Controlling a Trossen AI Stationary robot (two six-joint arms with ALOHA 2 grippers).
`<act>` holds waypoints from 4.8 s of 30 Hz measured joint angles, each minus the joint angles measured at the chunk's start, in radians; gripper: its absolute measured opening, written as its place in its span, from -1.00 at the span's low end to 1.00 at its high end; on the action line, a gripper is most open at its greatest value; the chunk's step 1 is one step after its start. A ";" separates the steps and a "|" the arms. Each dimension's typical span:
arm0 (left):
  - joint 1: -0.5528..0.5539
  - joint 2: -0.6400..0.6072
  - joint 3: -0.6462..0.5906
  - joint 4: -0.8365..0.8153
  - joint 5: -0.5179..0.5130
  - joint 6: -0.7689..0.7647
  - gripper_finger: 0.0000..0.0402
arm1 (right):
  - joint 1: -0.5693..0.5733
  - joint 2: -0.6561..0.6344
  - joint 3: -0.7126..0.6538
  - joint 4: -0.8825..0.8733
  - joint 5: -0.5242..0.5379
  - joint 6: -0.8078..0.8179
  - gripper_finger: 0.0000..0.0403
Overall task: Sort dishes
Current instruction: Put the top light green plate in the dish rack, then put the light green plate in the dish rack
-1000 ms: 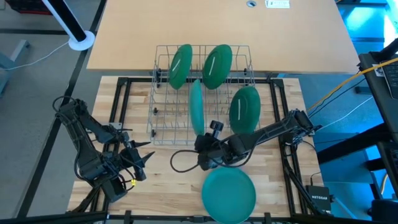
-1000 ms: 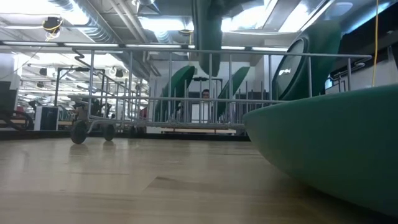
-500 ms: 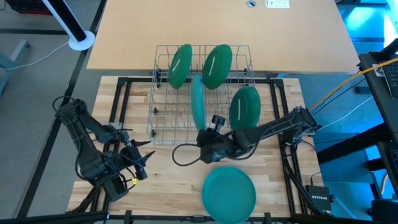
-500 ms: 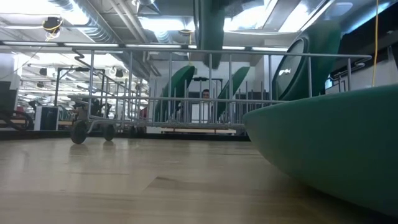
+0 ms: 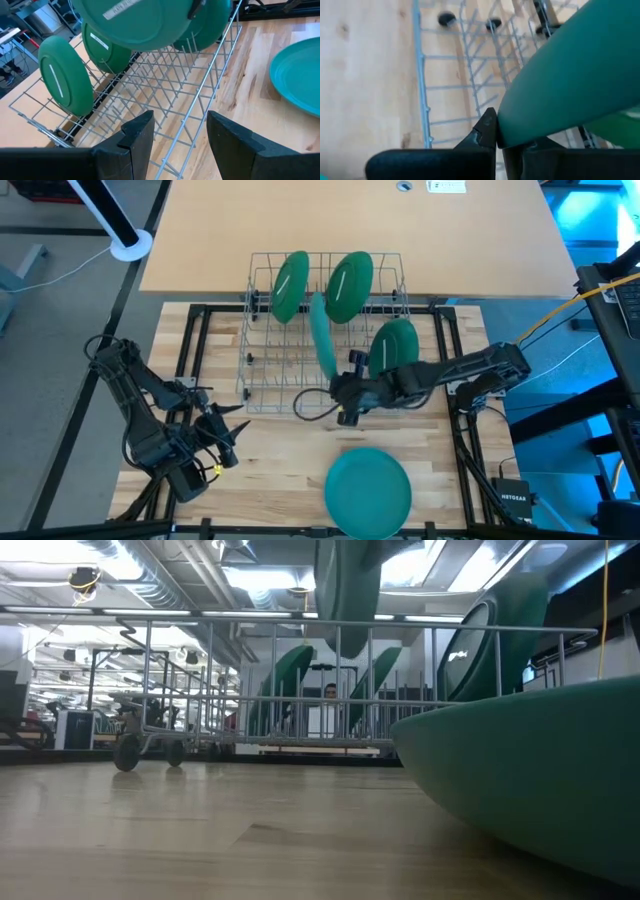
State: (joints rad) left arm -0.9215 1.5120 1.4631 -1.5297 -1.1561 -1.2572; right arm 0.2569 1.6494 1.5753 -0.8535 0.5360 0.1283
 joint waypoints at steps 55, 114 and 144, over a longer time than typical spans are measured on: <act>0.034 0.000 0.000 0.000 0.000 -0.018 -0.14 | -0.021 -0.316 -0.631 0.761 -0.096 0.136 -0.95; 0.034 0.000 0.000 0.001 0.001 0.000 -0.14 | 0.006 -0.180 -0.632 0.696 -0.195 0.443 -0.39; 0.033 0.000 0.000 0.027 0.004 -0.015 -0.14 | 0.006 -0.445 -0.414 0.217 -0.332 0.435 -0.38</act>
State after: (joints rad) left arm -0.8883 1.5120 1.4631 -1.5030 -1.1517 -1.2724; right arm 0.2626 1.2041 1.1610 -0.6363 0.2039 0.5634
